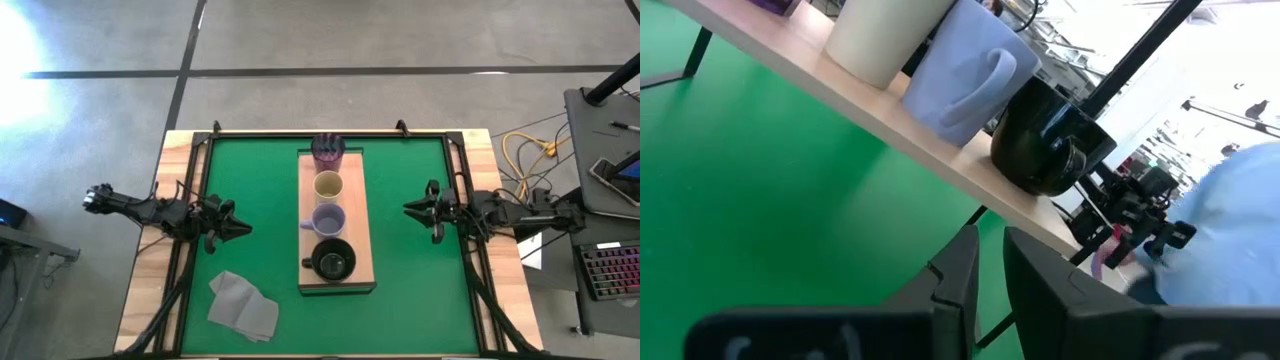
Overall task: Stack small to large cups/mugs on shelf
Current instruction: Return to Home Position
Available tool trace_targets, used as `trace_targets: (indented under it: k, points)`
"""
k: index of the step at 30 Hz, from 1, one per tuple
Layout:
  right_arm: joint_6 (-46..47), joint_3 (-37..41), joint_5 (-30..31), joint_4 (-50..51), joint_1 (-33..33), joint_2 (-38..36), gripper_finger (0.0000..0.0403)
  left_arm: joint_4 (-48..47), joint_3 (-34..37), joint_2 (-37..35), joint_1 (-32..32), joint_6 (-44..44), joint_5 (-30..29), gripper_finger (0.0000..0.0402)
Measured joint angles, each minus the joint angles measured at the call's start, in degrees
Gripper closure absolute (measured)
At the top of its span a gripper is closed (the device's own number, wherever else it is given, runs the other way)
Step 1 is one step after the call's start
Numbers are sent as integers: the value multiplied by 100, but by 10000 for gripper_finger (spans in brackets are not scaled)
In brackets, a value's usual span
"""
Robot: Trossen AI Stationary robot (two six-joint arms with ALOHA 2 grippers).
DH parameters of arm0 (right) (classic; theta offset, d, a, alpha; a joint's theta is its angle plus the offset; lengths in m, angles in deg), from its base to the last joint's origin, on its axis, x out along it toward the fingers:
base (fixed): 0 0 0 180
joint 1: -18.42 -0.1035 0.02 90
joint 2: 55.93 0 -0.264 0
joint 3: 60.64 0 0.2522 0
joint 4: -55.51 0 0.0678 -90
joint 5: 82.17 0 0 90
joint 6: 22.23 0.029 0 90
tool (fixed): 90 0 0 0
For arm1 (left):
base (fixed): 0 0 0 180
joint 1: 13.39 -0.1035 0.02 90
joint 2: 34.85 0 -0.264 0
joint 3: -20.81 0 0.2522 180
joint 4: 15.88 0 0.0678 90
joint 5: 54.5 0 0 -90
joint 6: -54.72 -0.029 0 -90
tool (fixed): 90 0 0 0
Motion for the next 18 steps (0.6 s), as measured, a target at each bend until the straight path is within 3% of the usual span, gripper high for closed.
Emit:
trace_targets:
  k: [18]
  points:
    - [284,0,-2,-11,0,0,319,9,2,5,0,-2,0,365]
